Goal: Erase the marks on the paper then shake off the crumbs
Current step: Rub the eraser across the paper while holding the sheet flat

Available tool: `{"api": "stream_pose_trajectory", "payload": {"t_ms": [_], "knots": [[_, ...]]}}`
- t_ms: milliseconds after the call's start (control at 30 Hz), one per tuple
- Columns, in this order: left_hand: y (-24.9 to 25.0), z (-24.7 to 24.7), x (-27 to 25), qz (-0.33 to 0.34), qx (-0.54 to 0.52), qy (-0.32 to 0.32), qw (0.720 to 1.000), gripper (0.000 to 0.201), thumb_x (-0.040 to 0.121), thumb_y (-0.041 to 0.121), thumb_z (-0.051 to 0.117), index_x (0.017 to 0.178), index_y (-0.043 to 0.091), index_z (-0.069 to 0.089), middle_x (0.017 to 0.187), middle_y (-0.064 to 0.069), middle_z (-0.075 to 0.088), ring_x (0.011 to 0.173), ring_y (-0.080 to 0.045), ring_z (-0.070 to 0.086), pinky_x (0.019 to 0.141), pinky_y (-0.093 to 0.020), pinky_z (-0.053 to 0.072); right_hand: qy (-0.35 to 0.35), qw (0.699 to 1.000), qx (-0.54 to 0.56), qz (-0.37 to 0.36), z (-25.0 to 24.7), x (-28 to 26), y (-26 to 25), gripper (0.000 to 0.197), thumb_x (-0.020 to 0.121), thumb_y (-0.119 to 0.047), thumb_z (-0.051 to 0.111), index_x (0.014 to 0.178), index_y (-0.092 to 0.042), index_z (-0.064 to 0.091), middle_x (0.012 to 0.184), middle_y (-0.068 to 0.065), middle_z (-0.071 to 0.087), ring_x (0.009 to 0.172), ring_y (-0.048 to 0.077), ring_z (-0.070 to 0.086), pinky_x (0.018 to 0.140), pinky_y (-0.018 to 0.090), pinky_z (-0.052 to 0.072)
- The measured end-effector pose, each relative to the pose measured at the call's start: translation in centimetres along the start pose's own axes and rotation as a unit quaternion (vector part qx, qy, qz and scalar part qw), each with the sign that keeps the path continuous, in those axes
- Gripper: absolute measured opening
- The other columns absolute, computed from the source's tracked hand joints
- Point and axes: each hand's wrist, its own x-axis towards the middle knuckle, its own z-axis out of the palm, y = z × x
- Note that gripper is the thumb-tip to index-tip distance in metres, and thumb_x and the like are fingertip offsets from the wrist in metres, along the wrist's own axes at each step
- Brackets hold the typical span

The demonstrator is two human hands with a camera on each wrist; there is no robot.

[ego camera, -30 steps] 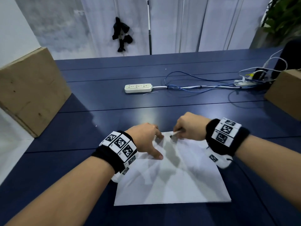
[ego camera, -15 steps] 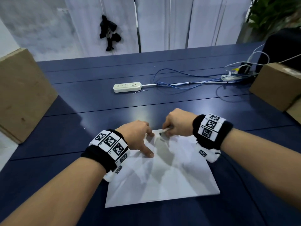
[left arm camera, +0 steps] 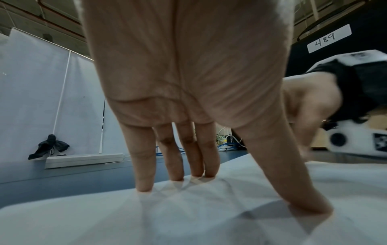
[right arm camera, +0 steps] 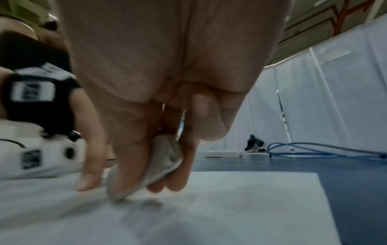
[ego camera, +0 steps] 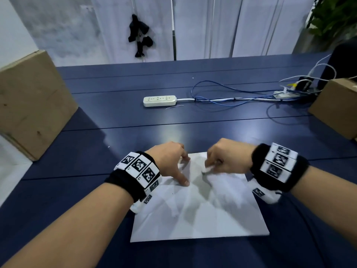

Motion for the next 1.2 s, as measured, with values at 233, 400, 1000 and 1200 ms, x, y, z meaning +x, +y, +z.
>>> {"api": "stream_pose_trajectory", "payload": {"t_ms": [233, 400, 1000, 1200], "knots": [[-0.2, 0.1, 0.1, 0.0, -0.003, 0.001, 1.0, 0.076, 0.053, 0.068, 0.084, 0.116, 0.029, 0.065, 0.108, 0.013, 0.052, 0.1, -0.017, 0.057, 0.085, -0.04, 0.053, 0.025, 0.997, -0.046, 0.055, -0.5, 2.0, 1.0, 0.033, 0.081, -0.053, 0.059, 0.089, -0.025, 0.074, 0.084, -0.001, 0.063, 0.085, 0.023, 0.059, 0.069, 0.035, 0.049], [-0.2, 0.1, 0.2, 0.001, -0.004, 0.0, 1.0, 0.082, 0.052, 0.068, 0.084, 0.121, 0.029, 0.063, 0.106, 0.016, 0.049, 0.101, -0.017, 0.057, 0.086, -0.04, 0.053, 0.022, 0.999, -0.039, 0.014, 0.0, 0.9, 0.6, 0.026, 0.087, -0.047, 0.06, 0.09, -0.025, 0.074, 0.084, -0.005, 0.058, 0.079, 0.021, 0.055, 0.071, 0.036, 0.049], [0.4, -0.6, 0.2, 0.001, 0.014, -0.005, 1.0, 0.077, 0.054, 0.065, 0.086, 0.118, 0.026, 0.065, 0.098, 0.014, 0.046, 0.094, -0.013, 0.05, 0.086, -0.038, 0.052, -0.021, 1.0, 0.011, 0.002, -0.1, 1.0, 0.0, 0.019, 0.082, -0.035, 0.07, 0.096, -0.026, 0.077, 0.088, -0.003, 0.07, 0.076, 0.009, 0.056, 0.075, 0.025, 0.047], [0.2, -0.4, 0.2, 0.001, 0.007, 0.0, 1.0, 0.077, 0.055, 0.065, 0.086, 0.119, 0.027, 0.065, 0.101, 0.013, 0.048, 0.094, -0.012, 0.049, 0.086, -0.039, 0.052, 0.031, 0.999, -0.024, 0.02, -0.1, 1.0, 0.6, 0.023, 0.083, -0.044, 0.064, 0.09, -0.024, 0.075, 0.085, -0.003, 0.066, 0.074, 0.015, 0.055, 0.072, 0.033, 0.05]]}}
